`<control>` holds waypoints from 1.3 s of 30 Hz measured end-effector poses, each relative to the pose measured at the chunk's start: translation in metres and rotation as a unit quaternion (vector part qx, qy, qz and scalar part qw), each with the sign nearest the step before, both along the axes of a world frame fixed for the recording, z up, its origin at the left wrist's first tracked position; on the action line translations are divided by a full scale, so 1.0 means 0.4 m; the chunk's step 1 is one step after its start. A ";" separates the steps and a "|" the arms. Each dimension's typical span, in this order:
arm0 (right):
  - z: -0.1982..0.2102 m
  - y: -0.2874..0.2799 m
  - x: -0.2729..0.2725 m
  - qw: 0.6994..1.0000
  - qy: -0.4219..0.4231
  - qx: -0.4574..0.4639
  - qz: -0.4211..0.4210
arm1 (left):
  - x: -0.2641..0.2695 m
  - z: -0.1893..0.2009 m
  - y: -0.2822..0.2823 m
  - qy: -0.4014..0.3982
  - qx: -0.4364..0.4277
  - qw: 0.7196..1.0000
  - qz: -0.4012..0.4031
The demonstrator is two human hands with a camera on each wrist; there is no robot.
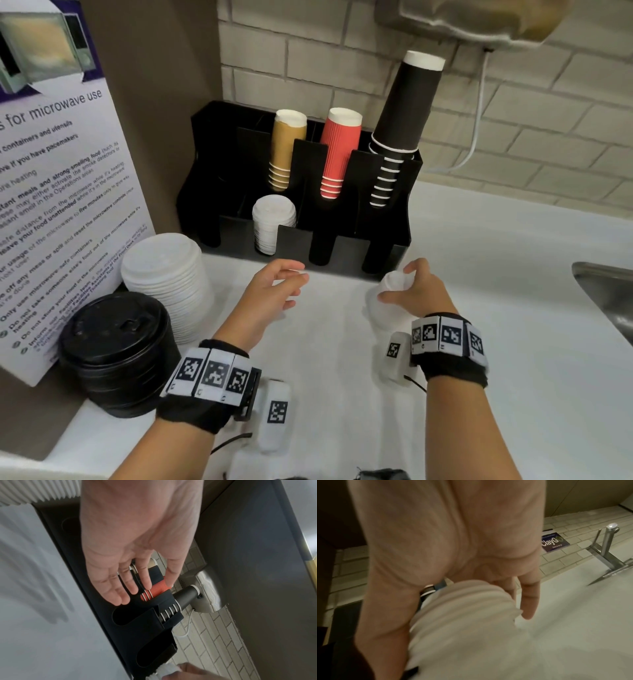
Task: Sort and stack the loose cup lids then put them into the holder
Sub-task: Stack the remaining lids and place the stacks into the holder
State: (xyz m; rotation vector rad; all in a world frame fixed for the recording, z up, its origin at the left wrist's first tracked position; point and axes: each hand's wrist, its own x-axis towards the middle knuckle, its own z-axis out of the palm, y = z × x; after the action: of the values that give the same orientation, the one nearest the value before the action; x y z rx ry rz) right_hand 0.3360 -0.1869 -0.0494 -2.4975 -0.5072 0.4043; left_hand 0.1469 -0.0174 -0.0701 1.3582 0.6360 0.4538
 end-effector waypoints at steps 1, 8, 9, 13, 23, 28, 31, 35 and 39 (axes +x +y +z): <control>0.011 -0.002 0.000 1.000 -0.013 0.002 0.000 | 0.000 0.002 -0.002 0.002 0.006 1.000 -0.001; 0.115 0.062 -0.102 0.960 0.067 0.236 0.137 | 0.008 0.035 -0.044 -0.046 0.085 0.990 -0.104; 0.121 0.078 -0.125 0.947 0.107 0.253 0.169 | 0.013 0.038 -0.051 -0.072 0.084 0.988 -0.109; 0.124 0.117 -0.175 0.913 0.167 0.274 0.252 | 0.017 0.048 -0.057 -0.149 0.094 0.982 -0.066; 0.141 0.111 -0.161 0.888 0.194 0.293 0.296 | -0.017 0.062 -0.031 -0.170 0.098 0.979 -0.058; 0.136 0.117 -0.160 0.893 0.175 0.291 0.297 | -0.023 0.066 -0.030 -0.164 0.110 0.979 -0.059; 0.137 0.120 -0.161 0.894 0.166 0.292 0.298 | -0.022 0.066 -0.029 -0.164 0.107 0.979 -0.060; 0.138 0.126 -0.160 0.898 0.148 0.289 0.297 | -0.019 0.066 -0.029 -0.163 0.098 0.980 -0.059; 0.152 0.142 -0.153 0.900 0.132 0.291 0.298 | -0.020 0.063 -0.016 -0.146 0.088 0.984 -0.055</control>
State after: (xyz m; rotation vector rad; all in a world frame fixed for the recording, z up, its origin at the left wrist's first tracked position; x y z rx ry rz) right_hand 0.2747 -0.1300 0.0113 -1.6453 -1.0988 0.6909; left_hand 0.1388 -0.0238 -0.0449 1.4498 0.2824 0.6165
